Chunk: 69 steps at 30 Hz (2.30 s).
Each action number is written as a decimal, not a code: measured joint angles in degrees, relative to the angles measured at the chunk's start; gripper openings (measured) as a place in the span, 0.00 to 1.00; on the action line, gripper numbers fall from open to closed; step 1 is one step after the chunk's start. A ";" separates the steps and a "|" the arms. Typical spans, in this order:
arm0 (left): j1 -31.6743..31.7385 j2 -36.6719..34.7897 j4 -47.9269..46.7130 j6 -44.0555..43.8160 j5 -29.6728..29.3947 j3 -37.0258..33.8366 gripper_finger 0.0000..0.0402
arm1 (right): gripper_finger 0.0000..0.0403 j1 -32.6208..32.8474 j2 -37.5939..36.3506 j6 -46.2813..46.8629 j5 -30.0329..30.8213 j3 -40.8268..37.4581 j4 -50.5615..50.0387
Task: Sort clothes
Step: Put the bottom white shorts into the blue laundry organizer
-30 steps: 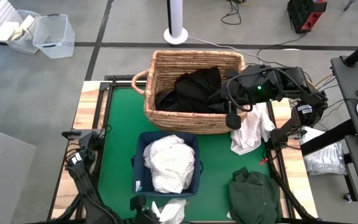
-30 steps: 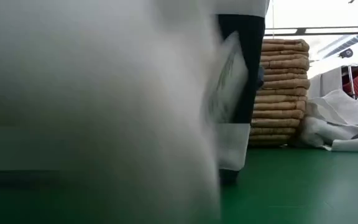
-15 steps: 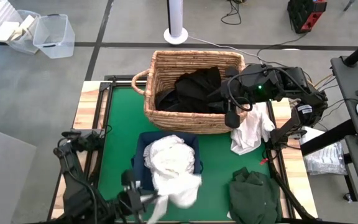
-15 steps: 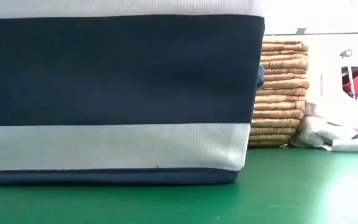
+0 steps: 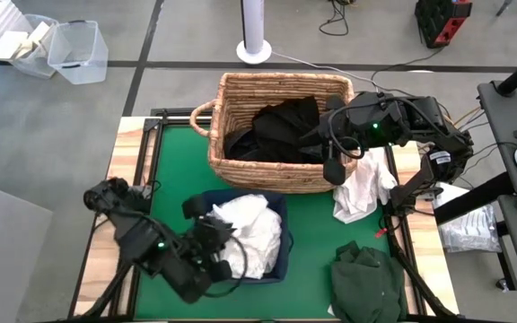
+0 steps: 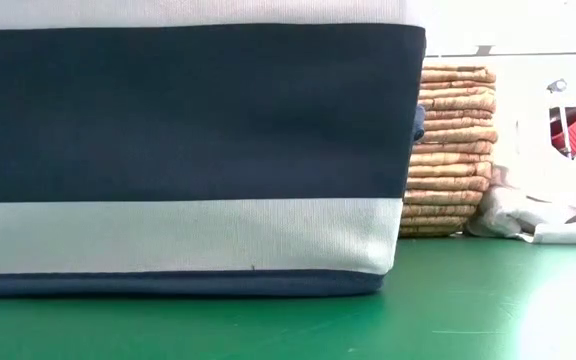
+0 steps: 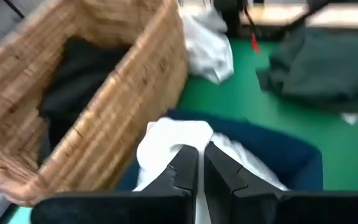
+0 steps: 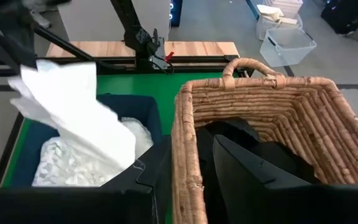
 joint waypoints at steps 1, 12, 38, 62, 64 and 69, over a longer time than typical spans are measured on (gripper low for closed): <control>0.61 0.11 -0.09 0.38 2.30 -0.18 0.00 | 0.27 0.00 0.00 0.30 0.00 0.00 0.00; 7.05 -0.17 0.05 0.71 17.05 -12.32 0.00 | 0.28 0.00 0.00 2.55 0.00 0.00 0.11; 8.67 0.60 21.08 11.60 32.26 -35.89 0.00 | 0.27 0.00 0.02 3.66 1.35 0.00 0.93; 7.53 -0.92 -0.34 15.28 31.78 -21.03 0.36 | 0.32 0.00 0.02 4.14 1.51 0.00 1.20; 7.53 -1.38 0.49 17.32 31.55 -20.43 0.36 | 0.31 0.00 0.02 3.85 1.51 0.00 1.22; 7.74 -1.62 0.51 21.21 30.94 -16.83 0.29 | 0.31 0.00 0.02 3.66 1.51 0.00 1.20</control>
